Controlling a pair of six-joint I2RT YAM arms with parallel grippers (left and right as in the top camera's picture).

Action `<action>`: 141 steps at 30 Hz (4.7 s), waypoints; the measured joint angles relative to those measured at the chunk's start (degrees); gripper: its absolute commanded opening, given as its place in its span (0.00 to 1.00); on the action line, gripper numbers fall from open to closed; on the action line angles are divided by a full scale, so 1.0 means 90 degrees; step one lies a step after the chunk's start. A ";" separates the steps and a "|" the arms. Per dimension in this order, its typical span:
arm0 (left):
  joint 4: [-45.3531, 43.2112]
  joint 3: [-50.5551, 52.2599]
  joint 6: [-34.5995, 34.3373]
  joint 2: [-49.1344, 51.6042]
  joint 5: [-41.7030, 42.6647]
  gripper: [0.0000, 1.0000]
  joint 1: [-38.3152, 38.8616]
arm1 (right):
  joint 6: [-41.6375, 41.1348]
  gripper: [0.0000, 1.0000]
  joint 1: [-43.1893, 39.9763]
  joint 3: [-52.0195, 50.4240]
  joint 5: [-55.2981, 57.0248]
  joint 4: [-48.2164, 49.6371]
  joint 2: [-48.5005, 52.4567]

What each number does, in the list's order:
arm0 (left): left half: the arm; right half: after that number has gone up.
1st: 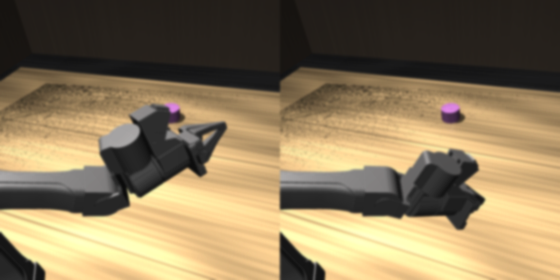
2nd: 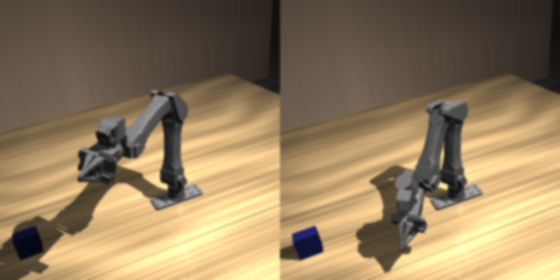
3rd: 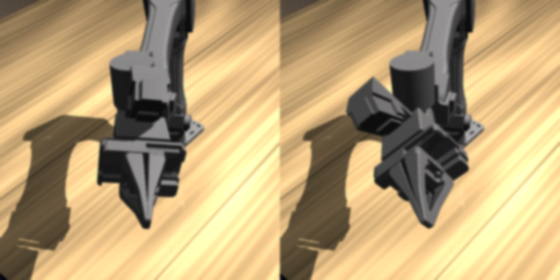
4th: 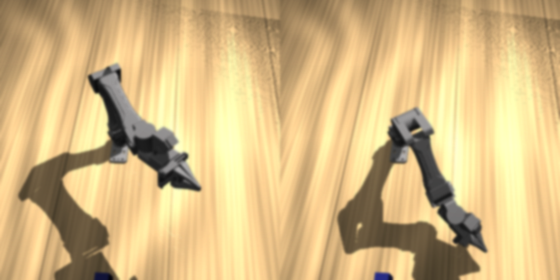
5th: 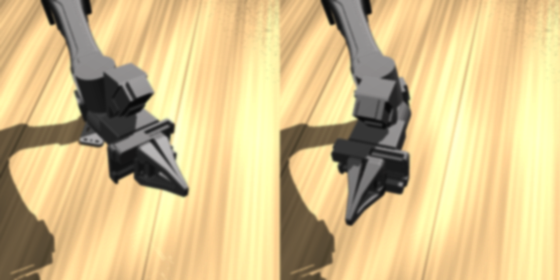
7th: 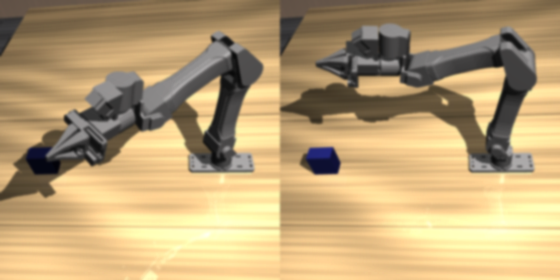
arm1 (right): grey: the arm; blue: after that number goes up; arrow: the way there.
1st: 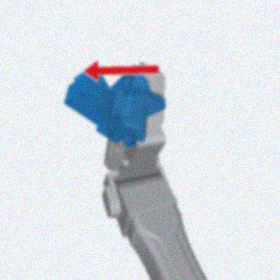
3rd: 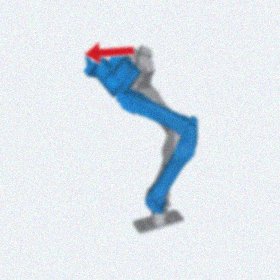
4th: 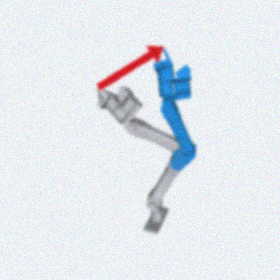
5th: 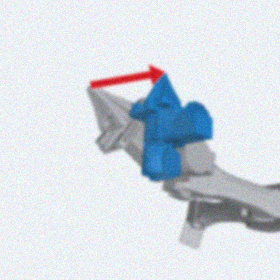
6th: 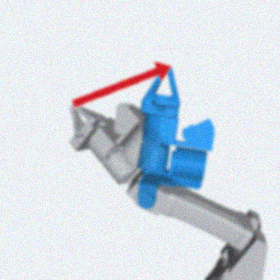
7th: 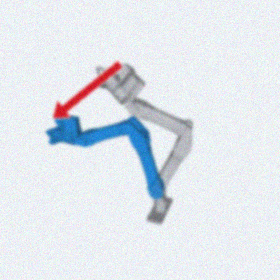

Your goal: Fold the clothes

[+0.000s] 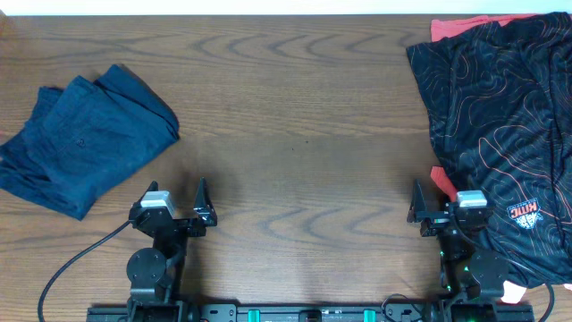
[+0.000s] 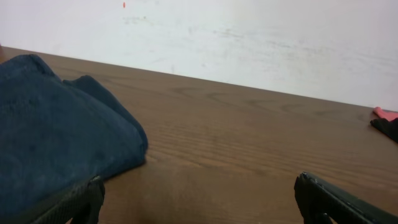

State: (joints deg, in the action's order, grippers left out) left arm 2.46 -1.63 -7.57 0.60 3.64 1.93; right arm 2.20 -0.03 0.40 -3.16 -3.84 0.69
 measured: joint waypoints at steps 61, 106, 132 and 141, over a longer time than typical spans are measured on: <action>0.0024 -0.0007 -0.0007 0.0002 -0.0002 0.98 0.0097 | -0.0005 0.99 0.0000 0.0024 0.0083 -0.0063 0.0017; 0.3407 -0.4146 -0.0010 0.5005 0.0219 0.98 0.0097 | -0.0408 0.24 -0.0869 0.5467 0.1741 -0.2924 1.0297; 0.3364 -0.4146 -0.0007 0.5005 0.0219 0.98 0.0097 | -0.0505 0.01 0.0435 0.7189 -0.1528 -0.4454 0.8784; 0.3344 -0.4148 -0.0010 0.5005 0.0219 0.98 0.0097 | -0.0984 0.01 0.2424 0.6778 -0.1734 -0.1583 0.9945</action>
State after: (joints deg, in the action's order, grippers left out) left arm 32.56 -38.96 -7.66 45.65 5.61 2.81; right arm -6.66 21.78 61.41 -18.76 -18.09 90.19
